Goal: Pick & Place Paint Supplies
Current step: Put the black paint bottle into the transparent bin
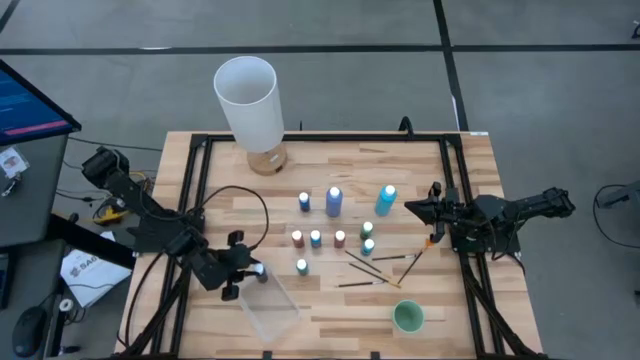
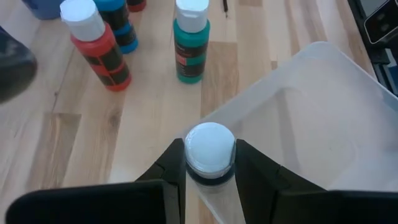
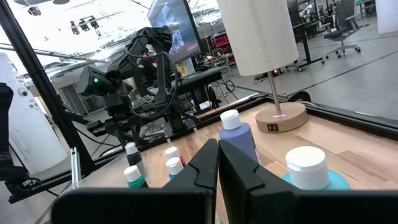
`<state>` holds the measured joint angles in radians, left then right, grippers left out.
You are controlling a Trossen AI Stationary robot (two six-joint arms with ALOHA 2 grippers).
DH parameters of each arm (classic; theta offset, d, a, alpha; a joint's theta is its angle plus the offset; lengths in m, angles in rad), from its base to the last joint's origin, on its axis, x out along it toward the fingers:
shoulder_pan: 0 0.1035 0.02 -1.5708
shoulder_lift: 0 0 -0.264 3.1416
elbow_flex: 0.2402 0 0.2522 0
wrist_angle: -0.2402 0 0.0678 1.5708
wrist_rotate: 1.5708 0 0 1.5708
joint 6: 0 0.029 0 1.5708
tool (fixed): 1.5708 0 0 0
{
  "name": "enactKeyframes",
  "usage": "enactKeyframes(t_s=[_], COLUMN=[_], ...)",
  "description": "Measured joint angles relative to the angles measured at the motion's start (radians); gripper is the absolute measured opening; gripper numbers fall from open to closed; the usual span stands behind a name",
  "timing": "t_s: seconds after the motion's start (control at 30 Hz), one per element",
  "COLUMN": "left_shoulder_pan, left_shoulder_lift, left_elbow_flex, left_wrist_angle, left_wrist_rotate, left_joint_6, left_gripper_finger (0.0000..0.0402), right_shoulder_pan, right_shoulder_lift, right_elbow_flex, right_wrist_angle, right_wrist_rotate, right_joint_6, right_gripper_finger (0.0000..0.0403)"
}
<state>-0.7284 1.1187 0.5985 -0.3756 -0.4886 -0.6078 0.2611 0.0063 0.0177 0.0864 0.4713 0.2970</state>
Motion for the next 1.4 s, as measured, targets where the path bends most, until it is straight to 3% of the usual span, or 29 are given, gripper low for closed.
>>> enactKeyframes(t_s=[1.1,1.4], left_shoulder_pan=[0.000,0.000], left_shoulder_lift=[0.082,0.072], left_elbow_flex=[0.001,-0.001], left_wrist_angle=[0.046,0.039], left_wrist_rotate=[-0.046,-0.037], left_joint_6=[0.051,0.050], left_gripper_finger=[0.0078,0.0150], right_shoulder_pan=[0.000,0.000], right_shoulder_lift=[0.000,0.000], right_elbow_flex=[0.000,0.000], right_wrist_angle=[-0.001,-0.001], right_wrist_rotate=[0.000,0.000], right_joint_6=[0.000,0.000], right_gripper_finger=[0.0008,0.0008])
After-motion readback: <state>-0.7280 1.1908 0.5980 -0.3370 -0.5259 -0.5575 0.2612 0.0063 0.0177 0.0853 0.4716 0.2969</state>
